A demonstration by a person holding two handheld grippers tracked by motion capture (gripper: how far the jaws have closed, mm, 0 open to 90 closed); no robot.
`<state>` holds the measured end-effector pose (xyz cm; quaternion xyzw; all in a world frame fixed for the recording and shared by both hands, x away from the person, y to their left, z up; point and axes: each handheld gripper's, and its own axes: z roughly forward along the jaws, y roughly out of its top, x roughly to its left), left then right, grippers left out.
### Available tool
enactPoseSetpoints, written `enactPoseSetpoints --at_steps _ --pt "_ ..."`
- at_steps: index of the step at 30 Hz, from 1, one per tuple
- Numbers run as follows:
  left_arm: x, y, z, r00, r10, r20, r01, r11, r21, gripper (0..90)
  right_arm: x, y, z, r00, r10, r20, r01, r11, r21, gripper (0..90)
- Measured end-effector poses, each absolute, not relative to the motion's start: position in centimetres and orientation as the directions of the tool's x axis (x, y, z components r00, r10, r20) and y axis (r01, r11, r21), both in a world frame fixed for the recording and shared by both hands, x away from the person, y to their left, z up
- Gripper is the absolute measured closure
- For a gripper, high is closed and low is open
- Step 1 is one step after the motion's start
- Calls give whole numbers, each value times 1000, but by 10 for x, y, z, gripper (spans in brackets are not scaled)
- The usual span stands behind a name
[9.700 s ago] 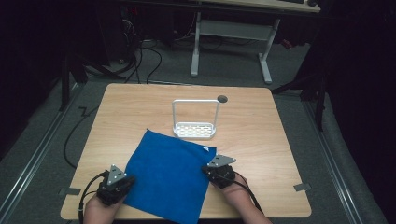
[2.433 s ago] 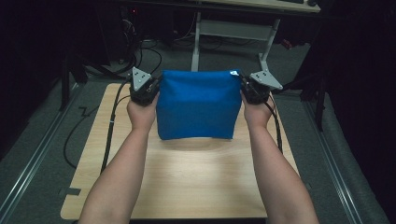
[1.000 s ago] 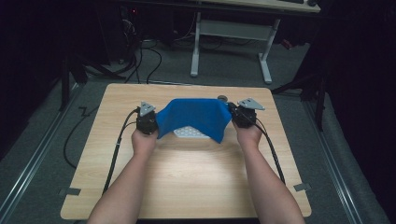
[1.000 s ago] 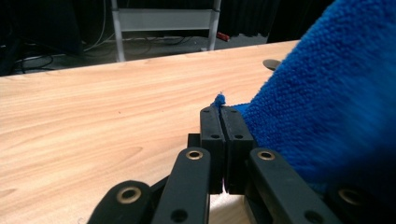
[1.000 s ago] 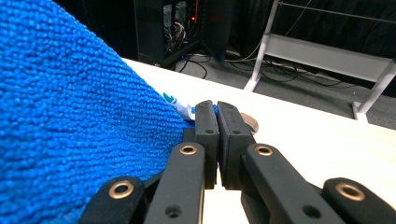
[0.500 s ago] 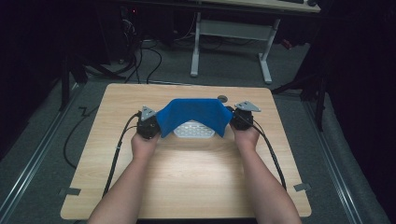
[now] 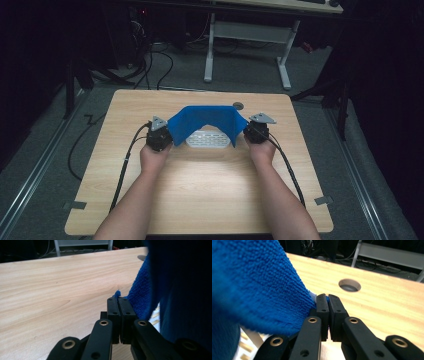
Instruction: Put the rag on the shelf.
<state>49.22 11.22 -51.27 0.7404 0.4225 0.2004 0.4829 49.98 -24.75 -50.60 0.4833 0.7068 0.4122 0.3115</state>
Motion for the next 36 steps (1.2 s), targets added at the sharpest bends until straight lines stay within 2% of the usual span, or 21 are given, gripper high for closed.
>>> enactPoseSetpoints --at_steps 5,8,15,18,24,36 --pt "491 113 -513 562 819 -115 436 -175 883 882 499 -248 -507 -341 939 -37 433 192 881 849" --pt "491 115 -511 559 819 -128 441 -163 883 834 498 -248 -502 -336 941 -32 424 181 887 788" --pt "490 119 -509 534 838 -113 453 -171 875 696 496 -254 -495 -329 944 -25 425 172 889 744" --pt "489 125 -506 512 851 -115 451 -152 879 666 495 -258 -489 -323 946 -31 417 172 892 693" --pt "484 131 -504 505 856 -108 451 -155 879 602 490 -263 -482 -318 948 -32 412 168 896 652" --pt "468 148 -505 476 874 -96 441 -142 886 586 473 -279 -473 -289 956 -45 401 164 901 604"
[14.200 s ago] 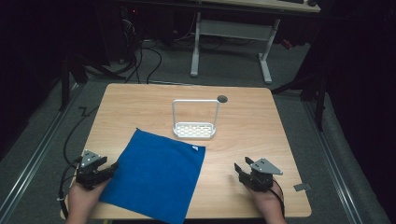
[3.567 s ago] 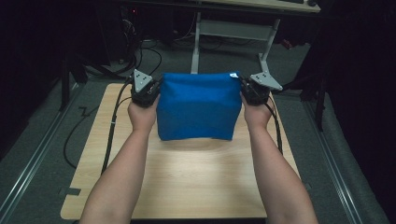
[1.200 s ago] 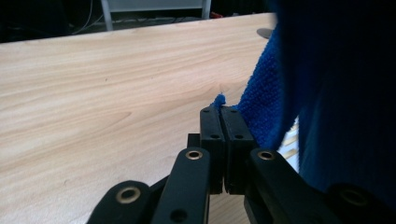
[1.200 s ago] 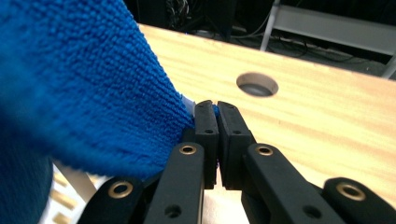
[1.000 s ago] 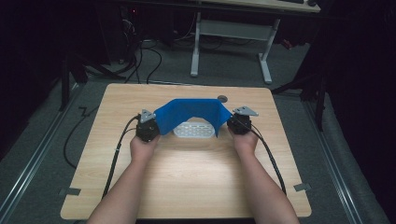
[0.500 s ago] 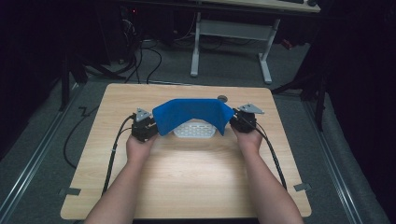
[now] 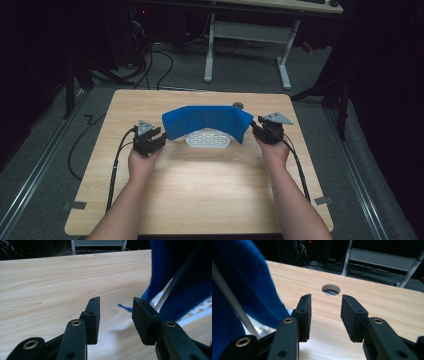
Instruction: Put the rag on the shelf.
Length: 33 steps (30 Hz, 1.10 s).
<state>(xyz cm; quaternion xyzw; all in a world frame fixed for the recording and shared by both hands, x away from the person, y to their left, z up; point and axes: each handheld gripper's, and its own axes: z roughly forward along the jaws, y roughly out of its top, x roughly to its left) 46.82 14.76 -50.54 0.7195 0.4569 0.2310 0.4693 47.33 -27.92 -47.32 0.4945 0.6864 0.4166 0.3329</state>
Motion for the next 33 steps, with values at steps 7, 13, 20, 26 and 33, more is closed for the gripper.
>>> enactPoseSetpoints --at_steps 7,13,20,26,33 --pt "460 156 -508 471 879 -82 447 -157 880 584 462 -284 -473 -290 955 -70 397 186 899 590" --pt "448 162 -513 474 878 -60 460 -189 868 579 447 -291 -477 -292 954 -68 409 189 893 577" --pt "425 168 -520 482 874 -62 486 -208 849 570 420 -287 -484 -305 946 -110 412 235 880 581" --pt "387 166 -523 522 851 -48 481 -248 841 529 376 -279 -494 -331 933 -139 420 278 864 562" --pt "326 162 -526 564 823 -66 477 -260 839 471 325 -278 -505 -340 927 -159 401 295 867 527"
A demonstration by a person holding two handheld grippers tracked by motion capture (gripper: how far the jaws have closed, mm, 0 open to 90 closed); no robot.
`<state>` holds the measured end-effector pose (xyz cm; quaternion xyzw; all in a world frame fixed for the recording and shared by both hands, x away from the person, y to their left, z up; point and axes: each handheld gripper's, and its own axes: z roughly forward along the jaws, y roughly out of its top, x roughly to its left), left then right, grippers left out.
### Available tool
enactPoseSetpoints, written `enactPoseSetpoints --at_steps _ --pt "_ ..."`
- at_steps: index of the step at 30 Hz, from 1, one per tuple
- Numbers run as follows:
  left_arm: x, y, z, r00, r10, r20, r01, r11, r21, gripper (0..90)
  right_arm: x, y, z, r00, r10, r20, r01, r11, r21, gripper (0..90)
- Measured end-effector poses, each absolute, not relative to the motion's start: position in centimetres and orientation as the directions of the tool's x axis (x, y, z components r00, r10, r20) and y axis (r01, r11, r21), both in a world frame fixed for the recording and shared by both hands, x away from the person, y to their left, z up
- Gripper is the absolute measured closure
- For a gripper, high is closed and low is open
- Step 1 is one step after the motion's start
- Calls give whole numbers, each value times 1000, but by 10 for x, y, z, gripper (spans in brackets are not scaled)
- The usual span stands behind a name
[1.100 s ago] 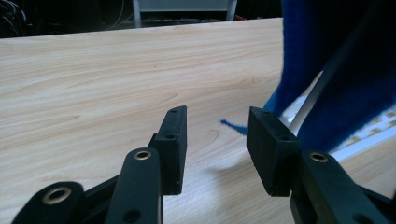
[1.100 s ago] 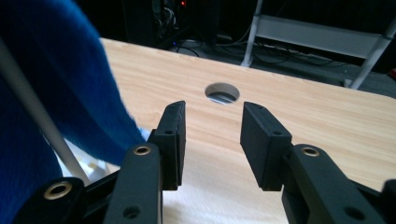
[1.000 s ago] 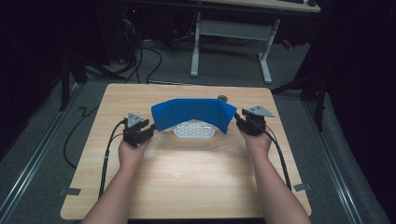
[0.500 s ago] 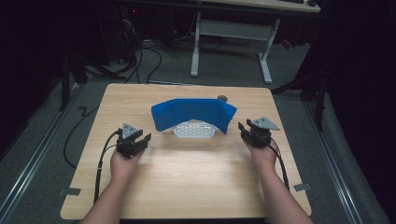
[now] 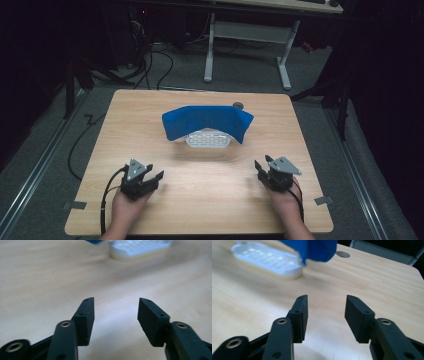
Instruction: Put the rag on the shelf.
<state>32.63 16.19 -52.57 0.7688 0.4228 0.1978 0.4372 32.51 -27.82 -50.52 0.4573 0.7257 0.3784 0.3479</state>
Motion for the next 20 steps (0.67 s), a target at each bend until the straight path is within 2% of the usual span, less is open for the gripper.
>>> enactPoseSetpoints --at_steps 1,5,8,13,20 --pt "311 158 -527 584 810 -59 488 -292 822 469 309 -280 -509 -345 927 -145 414 289 863 508" --pt "296 152 -521 608 794 -17 439 -318 840 443 281 -277 -509 -371 913 -169 420 328 846 490" --pt "299 147 -523 623 782 -15 445 -339 829 433 277 -272 -510 -408 894 -186 407 361 839 470" --pt "305 139 -527 642 767 -6 450 -371 812 426 286 -271 -515 -409 897 -169 427 352 833 464" --pt "307 146 -528 628 778 -29 470 -350 810 426 288 -275 -516 -407 901 -150 436 336 835 464"
